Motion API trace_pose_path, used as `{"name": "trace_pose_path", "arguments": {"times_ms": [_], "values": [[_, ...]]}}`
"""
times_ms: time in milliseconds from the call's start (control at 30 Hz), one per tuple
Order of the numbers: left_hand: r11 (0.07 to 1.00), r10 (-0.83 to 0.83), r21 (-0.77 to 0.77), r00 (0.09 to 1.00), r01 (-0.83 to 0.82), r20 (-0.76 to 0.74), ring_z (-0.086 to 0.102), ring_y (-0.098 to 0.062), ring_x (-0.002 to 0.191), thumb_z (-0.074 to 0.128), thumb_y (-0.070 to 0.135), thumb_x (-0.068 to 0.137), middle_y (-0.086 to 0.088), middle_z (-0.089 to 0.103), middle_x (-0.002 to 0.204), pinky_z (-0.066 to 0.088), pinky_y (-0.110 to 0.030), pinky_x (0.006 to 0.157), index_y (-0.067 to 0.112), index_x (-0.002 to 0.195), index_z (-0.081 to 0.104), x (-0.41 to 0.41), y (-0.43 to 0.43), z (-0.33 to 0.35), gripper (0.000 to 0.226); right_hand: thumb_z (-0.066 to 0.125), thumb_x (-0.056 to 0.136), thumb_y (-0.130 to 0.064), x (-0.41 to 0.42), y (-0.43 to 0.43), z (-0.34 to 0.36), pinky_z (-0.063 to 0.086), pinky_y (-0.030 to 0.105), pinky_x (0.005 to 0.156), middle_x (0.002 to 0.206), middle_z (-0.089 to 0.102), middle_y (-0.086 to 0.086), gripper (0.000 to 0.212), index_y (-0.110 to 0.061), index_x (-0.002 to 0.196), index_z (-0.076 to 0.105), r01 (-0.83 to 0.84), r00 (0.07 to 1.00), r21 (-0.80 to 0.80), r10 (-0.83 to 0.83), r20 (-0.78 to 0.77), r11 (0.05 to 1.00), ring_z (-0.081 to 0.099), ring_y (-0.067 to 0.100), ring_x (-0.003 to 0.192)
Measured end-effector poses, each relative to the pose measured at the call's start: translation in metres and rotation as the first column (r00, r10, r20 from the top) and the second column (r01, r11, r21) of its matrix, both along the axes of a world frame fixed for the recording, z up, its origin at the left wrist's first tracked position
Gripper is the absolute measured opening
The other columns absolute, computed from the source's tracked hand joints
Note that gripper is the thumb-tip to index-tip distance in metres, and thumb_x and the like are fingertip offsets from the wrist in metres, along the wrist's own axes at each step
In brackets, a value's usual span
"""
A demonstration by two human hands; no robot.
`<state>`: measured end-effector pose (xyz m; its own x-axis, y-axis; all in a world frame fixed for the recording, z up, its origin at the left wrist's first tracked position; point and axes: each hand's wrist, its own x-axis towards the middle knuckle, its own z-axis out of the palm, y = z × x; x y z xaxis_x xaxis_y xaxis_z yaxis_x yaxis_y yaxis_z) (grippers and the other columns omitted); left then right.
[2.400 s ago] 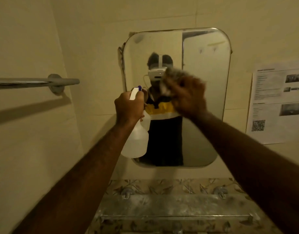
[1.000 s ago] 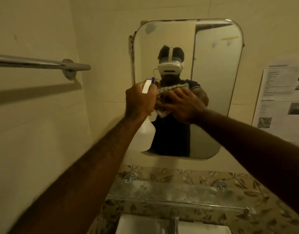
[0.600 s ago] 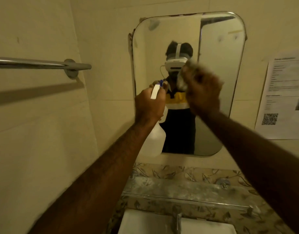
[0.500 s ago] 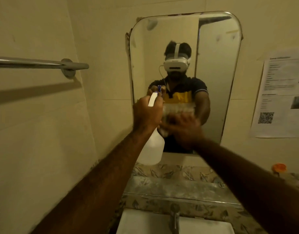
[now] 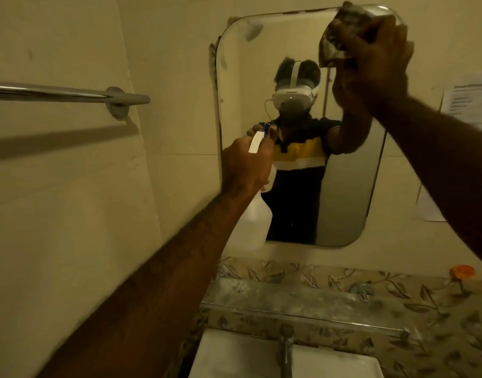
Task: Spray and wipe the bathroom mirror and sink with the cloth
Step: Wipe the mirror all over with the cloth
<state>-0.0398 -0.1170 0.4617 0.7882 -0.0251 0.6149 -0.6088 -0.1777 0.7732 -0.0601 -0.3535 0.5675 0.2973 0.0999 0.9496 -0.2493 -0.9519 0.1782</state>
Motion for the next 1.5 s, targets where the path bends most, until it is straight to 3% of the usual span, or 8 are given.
{"name": "trace_pose_path", "arguments": {"times_ms": [233, 333, 567, 733, 867, 1100, 1233, 1500], "values": [[0.997, -0.068, 0.033, 0.996, 0.070, -0.066, 0.061, -0.010, 0.053, 0.053, 0.034, 0.098, 0.003, 0.062, 0.065, 0.051, -0.022, 0.044, 0.015, 0.086, 0.066, 0.004, -0.005, -0.062, 0.025, 0.065, 0.099, -0.028, 0.008, 0.011, -0.125, 0.053, 0.054, 0.093, 0.117, 0.068, 0.007, 0.020, -0.024, 0.118, 0.068, -0.145, 0.963, -0.023, 0.136, -0.233, 0.989, 0.065, 0.031, 0.109], [0.994, -0.077, 0.065, 0.989, 0.086, -0.123, 0.058, -0.012, 0.045, 0.052, 0.036, 0.098, 0.000, 0.062, 0.062, 0.047, -0.024, 0.040, 0.019, 0.086, 0.066, 0.003, -0.010, -0.093, 0.025, 0.065, 0.095, -0.032, 0.007, 0.023, -0.243, 0.044, 0.054, 0.106, 0.138, 0.057, -0.002, 0.042, -0.043, 0.135, 0.059, -0.256, 0.795, -0.268, 0.045, -0.605, 0.929, 0.053, 0.026, 0.128], [0.993, -0.066, 0.079, 0.979, 0.083, -0.192, 0.062, -0.020, 0.052, 0.055, 0.037, 0.095, 0.002, 0.061, 0.058, 0.056, -0.039, 0.052, 0.027, 0.066, 0.055, -0.004, -0.012, -0.122, 0.030, 0.085, 0.070, -0.026, -0.008, 0.018, -0.317, 0.045, 0.055, 0.098, 0.142, 0.052, 0.000, 0.080, -0.052, 0.139, 0.054, -0.327, 0.706, -0.182, 0.112, -0.699, 0.927, 0.051, 0.030, 0.126], [0.994, -0.078, 0.065, 0.976, 0.093, -0.204, 0.059, -0.015, 0.047, 0.053, 0.037, 0.097, 0.001, 0.061, 0.062, 0.052, -0.027, 0.042, 0.030, 0.067, 0.052, -0.005, -0.009, -0.097, 0.031, 0.047, 0.106, -0.033, -0.024, -0.004, -0.243, 0.052, 0.054, 0.086, 0.123, 0.068, 0.009, 0.033, -0.036, 0.135, 0.064, -0.382, 0.851, -0.076, 0.319, -0.418, 0.921, 0.064, 0.032, 0.109], [0.992, -0.113, 0.044, 0.987, 0.119, -0.114, 0.059, -0.010, 0.048, 0.052, 0.038, 0.098, 0.001, 0.060, 0.063, 0.053, -0.027, 0.041, 0.024, 0.075, 0.059, -0.004, -0.017, -0.055, 0.028, 0.063, 0.098, -0.043, -0.021, -0.014, -0.108, 0.057, 0.051, 0.087, 0.101, 0.073, 0.002, 0.010, -0.043, 0.104, 0.070, -0.275, 0.950, 0.040, 0.278, -0.142, 0.960, 0.070, 0.023, 0.096], [0.997, -0.078, -0.014, 0.997, 0.078, 0.003, 0.070, -0.024, 0.064, 0.054, 0.041, 0.094, -0.007, 0.070, 0.077, 0.063, -0.043, 0.058, 0.016, 0.087, 0.063, 0.005, -0.049, 0.024, 0.028, 0.061, 0.089, -0.059, -0.018, -0.012, 0.012, 0.040, 0.046, 0.112, 0.124, 0.035, -0.007, 0.043, -0.041, 0.126, 0.049, -0.310, 0.950, 0.303, 0.279, 0.141, 0.901, 0.039, 0.035, 0.132], [0.994, -0.103, -0.026, 0.995, 0.103, 0.013, 0.069, -0.020, 0.062, 0.056, 0.037, 0.095, -0.005, 0.067, 0.075, 0.062, -0.039, 0.057, 0.022, 0.080, 0.058, 0.001, -0.053, 0.023, 0.022, 0.063, 0.091, -0.026, -0.019, -0.004, -0.034, 0.034, 0.061, 0.109, 0.122, 0.059, 0.009, 0.029, -0.049, 0.105, 0.052, -0.336, 0.940, 0.379, 0.332, 0.080, 0.862, 0.048, 0.045, 0.127], [0.990, -0.140, 0.006, 0.978, 0.142, -0.157, 0.060, -0.011, 0.049, 0.052, 0.036, 0.098, 0.003, 0.060, 0.064, 0.055, -0.028, 0.043, 0.027, 0.070, 0.052, -0.006, -0.046, -0.073, 0.030, 0.062, 0.097, -0.020, 0.003, -0.017, -0.286, 0.045, 0.061, 0.093, 0.132, 0.046, 0.011, 0.055, -0.045, 0.144, 0.048, -0.187, 0.935, 0.237, 0.247, -0.253, 0.953, 0.045, 0.041, 0.123]]}}
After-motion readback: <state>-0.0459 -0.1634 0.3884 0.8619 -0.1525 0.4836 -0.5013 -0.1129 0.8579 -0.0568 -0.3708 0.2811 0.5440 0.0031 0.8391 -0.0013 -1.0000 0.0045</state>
